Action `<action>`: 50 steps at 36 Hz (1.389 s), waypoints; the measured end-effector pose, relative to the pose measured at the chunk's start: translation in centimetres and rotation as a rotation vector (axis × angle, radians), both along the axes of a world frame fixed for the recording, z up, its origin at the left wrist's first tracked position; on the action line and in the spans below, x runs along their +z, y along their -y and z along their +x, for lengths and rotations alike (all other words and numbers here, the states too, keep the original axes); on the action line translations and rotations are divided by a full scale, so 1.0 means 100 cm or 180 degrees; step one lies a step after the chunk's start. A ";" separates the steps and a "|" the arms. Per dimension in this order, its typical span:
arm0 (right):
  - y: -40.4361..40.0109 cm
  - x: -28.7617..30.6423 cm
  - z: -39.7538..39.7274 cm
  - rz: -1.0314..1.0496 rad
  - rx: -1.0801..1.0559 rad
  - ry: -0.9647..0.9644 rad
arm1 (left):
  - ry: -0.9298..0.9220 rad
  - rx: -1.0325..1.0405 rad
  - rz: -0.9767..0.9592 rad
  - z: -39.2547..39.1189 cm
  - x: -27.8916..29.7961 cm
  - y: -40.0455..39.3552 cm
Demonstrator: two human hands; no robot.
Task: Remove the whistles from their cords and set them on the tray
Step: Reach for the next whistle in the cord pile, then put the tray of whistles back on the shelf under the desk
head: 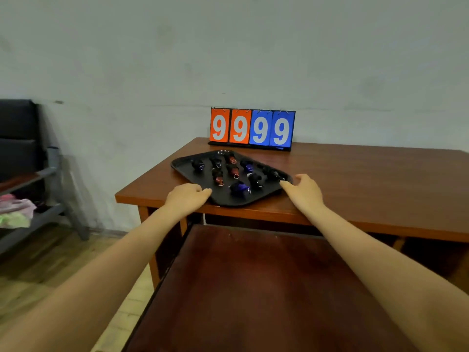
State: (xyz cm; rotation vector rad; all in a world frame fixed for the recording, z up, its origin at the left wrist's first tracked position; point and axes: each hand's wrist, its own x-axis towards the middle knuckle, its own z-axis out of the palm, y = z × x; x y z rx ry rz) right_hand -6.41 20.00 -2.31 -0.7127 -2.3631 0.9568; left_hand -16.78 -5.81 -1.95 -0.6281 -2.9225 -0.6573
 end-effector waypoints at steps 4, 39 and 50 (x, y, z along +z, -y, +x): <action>0.011 0.001 -0.003 0.0327 -0.0084 0.0417 | 0.0279 -0.0584 -0.0070 0.017 0.009 -0.012; -0.072 0.000 0.007 0.0252 0.0931 -0.0219 | 0.0173 0.0492 0.0835 -0.091 -0.002 0.002; -0.062 0.006 0.023 0.0040 0.1517 0.0053 | 0.0276 0.0217 0.1221 -0.077 -0.003 0.007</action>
